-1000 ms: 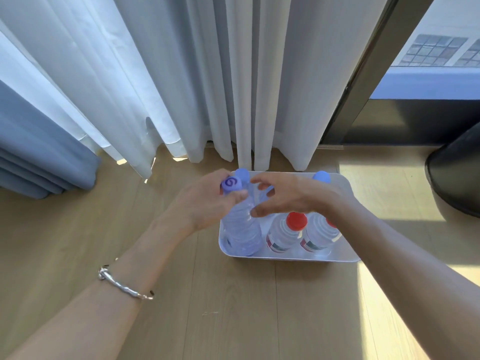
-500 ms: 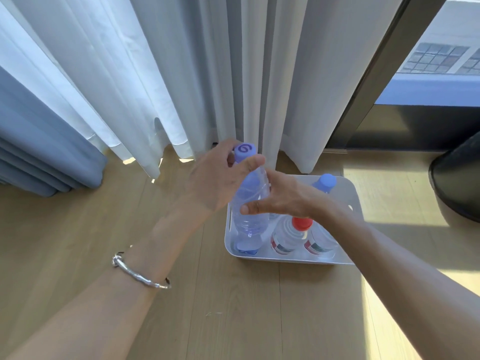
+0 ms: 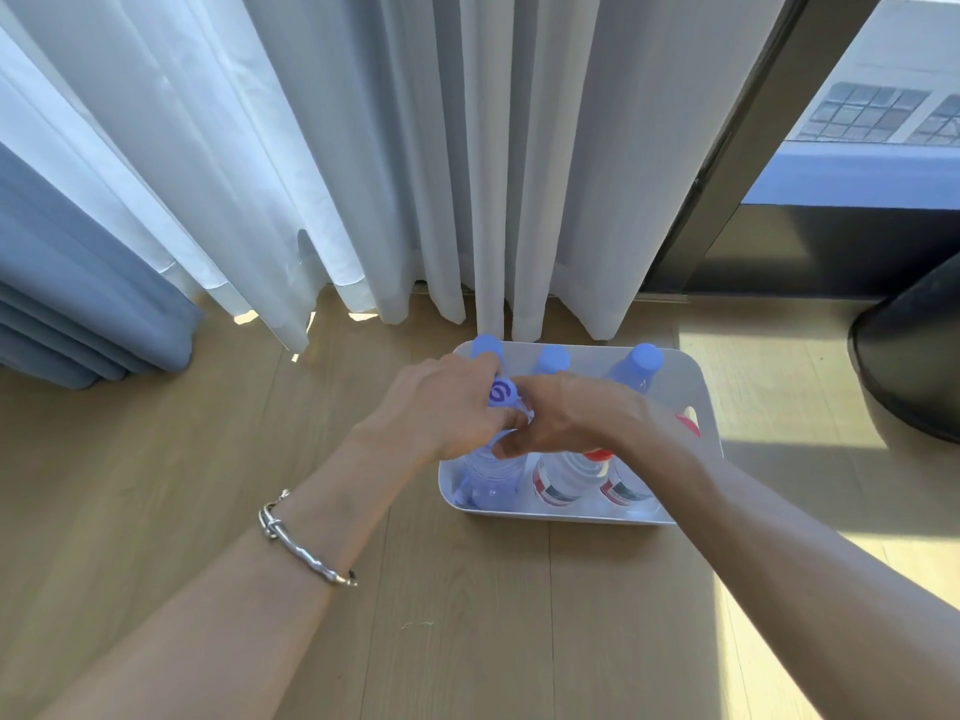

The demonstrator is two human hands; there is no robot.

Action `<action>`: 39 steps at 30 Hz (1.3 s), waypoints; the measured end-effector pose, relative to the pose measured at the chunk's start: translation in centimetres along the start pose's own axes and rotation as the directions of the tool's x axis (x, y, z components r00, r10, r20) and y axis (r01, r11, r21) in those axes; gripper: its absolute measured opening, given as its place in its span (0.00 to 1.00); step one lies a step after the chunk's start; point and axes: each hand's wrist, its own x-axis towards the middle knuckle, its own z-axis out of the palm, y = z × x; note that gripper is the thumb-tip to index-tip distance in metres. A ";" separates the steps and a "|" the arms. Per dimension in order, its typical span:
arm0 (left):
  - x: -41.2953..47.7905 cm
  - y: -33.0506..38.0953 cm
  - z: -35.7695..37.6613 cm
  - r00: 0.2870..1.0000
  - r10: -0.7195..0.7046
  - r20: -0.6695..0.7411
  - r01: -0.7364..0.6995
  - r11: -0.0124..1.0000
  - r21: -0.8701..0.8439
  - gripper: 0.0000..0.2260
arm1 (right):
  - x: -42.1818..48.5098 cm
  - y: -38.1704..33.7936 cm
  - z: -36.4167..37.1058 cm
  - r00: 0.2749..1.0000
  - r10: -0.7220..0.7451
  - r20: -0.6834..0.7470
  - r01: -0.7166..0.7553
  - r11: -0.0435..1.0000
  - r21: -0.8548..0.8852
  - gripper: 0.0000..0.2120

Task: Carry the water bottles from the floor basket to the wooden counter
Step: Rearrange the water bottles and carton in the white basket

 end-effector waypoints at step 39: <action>-0.8 1.9 1.3 0.963 0.104 0.248 -0.069 0.987 -0.145 0.25 | -3.5 0.4 -0.5 0.945 0.327 -0.025 -0.326 0.929 -0.175 0.14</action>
